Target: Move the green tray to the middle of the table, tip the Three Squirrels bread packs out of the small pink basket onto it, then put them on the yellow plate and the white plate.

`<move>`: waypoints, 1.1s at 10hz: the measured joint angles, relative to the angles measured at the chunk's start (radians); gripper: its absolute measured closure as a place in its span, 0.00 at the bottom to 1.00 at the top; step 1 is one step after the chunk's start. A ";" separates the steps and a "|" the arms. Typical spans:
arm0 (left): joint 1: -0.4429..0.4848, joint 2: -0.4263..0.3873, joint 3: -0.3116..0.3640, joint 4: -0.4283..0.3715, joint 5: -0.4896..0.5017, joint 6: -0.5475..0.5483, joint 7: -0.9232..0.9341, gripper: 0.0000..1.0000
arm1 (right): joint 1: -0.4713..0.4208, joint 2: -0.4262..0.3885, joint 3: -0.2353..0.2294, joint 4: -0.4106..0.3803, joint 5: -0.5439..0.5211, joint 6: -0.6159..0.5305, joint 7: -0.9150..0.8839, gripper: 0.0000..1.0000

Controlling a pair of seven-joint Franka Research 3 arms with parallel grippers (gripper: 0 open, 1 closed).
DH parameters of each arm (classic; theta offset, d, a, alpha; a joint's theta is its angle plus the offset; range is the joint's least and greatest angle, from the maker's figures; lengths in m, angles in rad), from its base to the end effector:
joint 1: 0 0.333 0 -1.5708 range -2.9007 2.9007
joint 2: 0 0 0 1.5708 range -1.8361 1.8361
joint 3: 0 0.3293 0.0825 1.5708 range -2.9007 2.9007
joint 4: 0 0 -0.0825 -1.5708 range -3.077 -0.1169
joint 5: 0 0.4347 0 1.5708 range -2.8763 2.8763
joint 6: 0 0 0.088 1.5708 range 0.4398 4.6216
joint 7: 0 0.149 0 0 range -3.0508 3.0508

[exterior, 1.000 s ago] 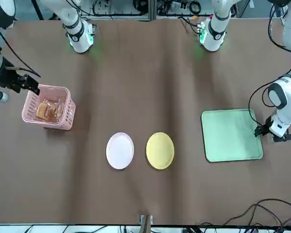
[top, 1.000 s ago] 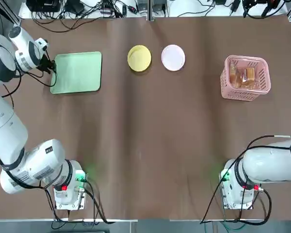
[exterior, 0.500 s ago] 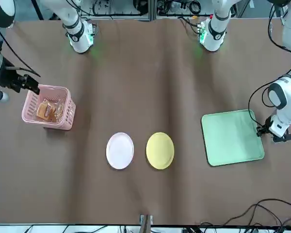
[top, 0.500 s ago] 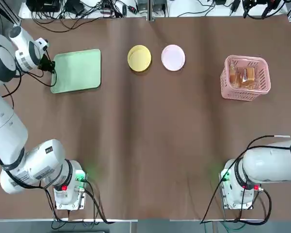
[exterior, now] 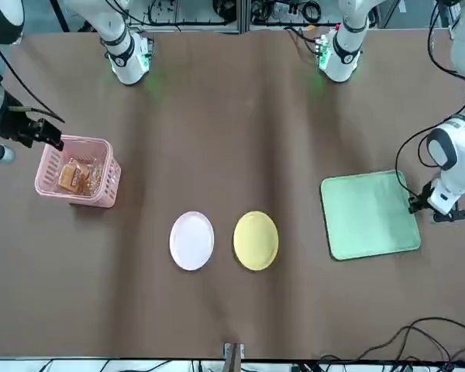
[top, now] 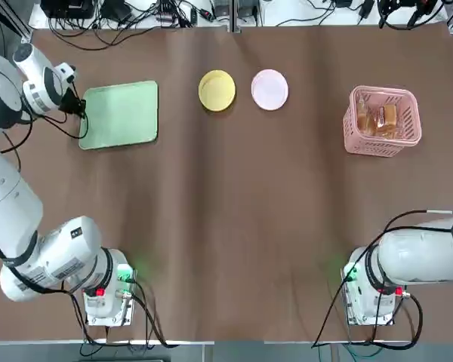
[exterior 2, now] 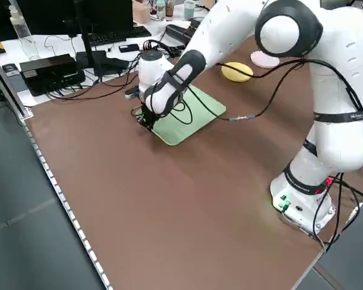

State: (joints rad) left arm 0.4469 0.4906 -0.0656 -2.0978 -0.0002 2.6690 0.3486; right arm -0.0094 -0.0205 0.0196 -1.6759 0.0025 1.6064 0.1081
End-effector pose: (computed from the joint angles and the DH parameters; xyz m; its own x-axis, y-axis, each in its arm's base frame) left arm 0.5821 0.2314 0.1173 0.9953 0.0417 0.0870 0.0418 -0.9991 0.0013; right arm 0.5964 0.0065 0.5563 0.9940 -0.0979 -0.0489 -0.0978 -0.9952 0.0032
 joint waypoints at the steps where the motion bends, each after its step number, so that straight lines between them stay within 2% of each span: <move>1: 0.000 -0.045 0.000 -0.061 0.000 0.000 0.021 0.95 | 0.000 0.000 0.000 0.000 0.000 -0.001 0.000 0.02; 4: 0.000 -0.166 -0.001 -0.247 0.000 0.000 0.104 0.95 | 0.000 0.000 0.000 0.000 0.000 -0.002 0.000 0.02; 6: 0.001 -0.181 -0.038 -0.293 0.000 -0.001 0.125 0.95 | 0.000 0.000 0.000 0.000 0.000 -0.002 0.000 0.02; 9: -0.002 -0.181 -0.189 -0.299 0.000 -0.054 0.082 0.95 | 0.000 0.000 0.000 0.000 0.000 -0.002 0.000 0.02; 11: -0.009 -0.171 -0.323 -0.302 0.000 -0.072 -0.054 0.95 | 0.000 0.000 0.000 0.000 0.000 -0.002 0.000 0.02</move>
State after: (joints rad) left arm 0.4381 0.3193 -0.3891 -2.3997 0.0000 2.5969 0.2949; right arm -0.0095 -0.0205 0.0193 -1.6760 0.0025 1.6042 0.1081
